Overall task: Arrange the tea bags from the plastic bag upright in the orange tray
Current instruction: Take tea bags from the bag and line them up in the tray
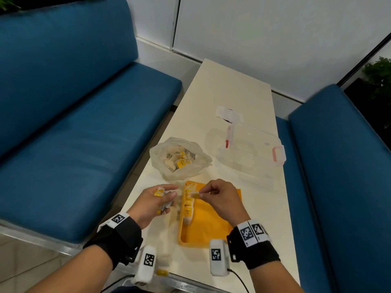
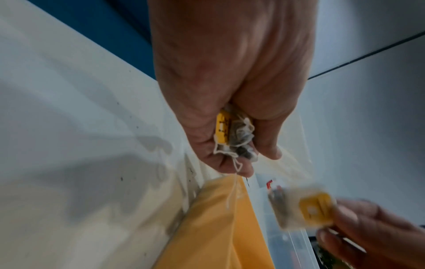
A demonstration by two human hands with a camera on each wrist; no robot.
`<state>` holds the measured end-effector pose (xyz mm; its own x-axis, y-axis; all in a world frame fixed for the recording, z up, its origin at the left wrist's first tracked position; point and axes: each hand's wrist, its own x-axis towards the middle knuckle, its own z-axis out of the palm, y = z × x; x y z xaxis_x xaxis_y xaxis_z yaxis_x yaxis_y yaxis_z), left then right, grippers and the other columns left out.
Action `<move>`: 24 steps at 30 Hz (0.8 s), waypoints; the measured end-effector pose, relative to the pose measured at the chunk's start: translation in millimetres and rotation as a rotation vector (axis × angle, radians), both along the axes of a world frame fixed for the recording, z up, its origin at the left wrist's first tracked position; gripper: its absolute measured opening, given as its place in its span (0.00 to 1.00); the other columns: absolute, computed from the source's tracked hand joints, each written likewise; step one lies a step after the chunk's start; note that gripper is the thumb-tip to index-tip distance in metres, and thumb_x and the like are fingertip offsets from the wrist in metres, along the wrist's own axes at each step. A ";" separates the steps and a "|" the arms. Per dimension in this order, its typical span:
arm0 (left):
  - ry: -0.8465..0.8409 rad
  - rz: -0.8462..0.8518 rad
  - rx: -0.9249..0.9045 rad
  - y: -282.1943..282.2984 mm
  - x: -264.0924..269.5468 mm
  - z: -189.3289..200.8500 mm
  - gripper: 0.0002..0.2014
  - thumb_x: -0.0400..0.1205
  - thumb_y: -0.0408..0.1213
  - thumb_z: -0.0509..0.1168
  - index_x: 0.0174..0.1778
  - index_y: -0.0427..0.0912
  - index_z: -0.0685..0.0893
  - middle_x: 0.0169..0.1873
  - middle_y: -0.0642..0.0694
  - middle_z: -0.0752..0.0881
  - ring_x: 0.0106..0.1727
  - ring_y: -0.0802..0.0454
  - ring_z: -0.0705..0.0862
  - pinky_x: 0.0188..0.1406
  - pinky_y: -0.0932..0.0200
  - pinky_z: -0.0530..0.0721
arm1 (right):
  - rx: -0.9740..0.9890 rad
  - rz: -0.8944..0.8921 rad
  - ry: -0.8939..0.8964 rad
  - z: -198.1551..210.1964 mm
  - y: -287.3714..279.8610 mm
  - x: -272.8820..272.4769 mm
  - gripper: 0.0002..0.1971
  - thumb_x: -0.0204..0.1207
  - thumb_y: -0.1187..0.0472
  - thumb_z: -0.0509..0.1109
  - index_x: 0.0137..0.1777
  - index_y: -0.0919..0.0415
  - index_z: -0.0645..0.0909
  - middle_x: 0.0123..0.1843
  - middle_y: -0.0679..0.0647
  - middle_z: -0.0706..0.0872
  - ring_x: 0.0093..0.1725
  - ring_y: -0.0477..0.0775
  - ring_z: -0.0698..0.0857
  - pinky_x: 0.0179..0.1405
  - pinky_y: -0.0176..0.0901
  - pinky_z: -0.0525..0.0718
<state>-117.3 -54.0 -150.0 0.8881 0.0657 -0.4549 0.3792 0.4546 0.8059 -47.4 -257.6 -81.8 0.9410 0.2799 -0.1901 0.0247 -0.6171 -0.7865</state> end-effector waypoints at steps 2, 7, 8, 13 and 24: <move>0.020 0.023 0.011 9.6 -0.1 -1.3 0.12 0.82 0.32 0.73 0.61 0.40 0.90 0.43 0.39 0.87 0.43 0.47 0.86 0.35 0.57 0.85 | 0.001 -0.006 0.004 -1.3 -5.3 0.5 0.07 0.68 0.64 0.83 0.34 0.53 0.89 0.40 0.46 0.85 0.34 0.42 0.77 0.37 0.36 0.74; 0.041 0.058 0.021 20.9 -1.1 -5.5 0.11 0.81 0.32 0.74 0.59 0.40 0.91 0.45 0.41 0.88 0.43 0.48 0.89 0.35 0.57 0.85 | -0.013 -0.027 0.025 -12.6 -16.9 -2.3 0.07 0.67 0.65 0.83 0.35 0.54 0.88 0.41 0.45 0.84 0.34 0.40 0.77 0.36 0.30 0.72; 0.044 0.055 0.024 21.0 -1.8 -6.3 0.11 0.81 0.32 0.75 0.59 0.40 0.91 0.45 0.41 0.87 0.42 0.48 0.89 0.35 0.57 0.85 | -0.012 -0.033 0.027 -15.8 -18.7 -3.8 0.07 0.67 0.65 0.83 0.35 0.55 0.88 0.41 0.45 0.84 0.35 0.41 0.78 0.37 0.30 0.73; 0.056 0.036 0.047 16.6 -4.3 -9.0 0.10 0.81 0.33 0.75 0.57 0.42 0.92 0.43 0.42 0.88 0.42 0.48 0.90 0.36 0.56 0.85 | 0.023 -0.021 0.100 -27.8 -28.1 -8.7 0.07 0.70 0.66 0.81 0.36 0.56 0.87 0.40 0.50 0.89 0.37 0.46 0.84 0.41 0.41 0.82; 0.096 -0.083 0.199 -6.4 -6.2 -11.1 0.07 0.80 0.33 0.77 0.53 0.39 0.92 0.40 0.41 0.89 0.37 0.47 0.88 0.29 0.58 0.83 | 0.089 -0.003 0.344 -59.6 -38.0 -25.8 0.07 0.79 0.73 0.69 0.45 0.62 0.79 0.32 0.56 0.88 0.34 0.58 0.90 0.27 0.46 0.83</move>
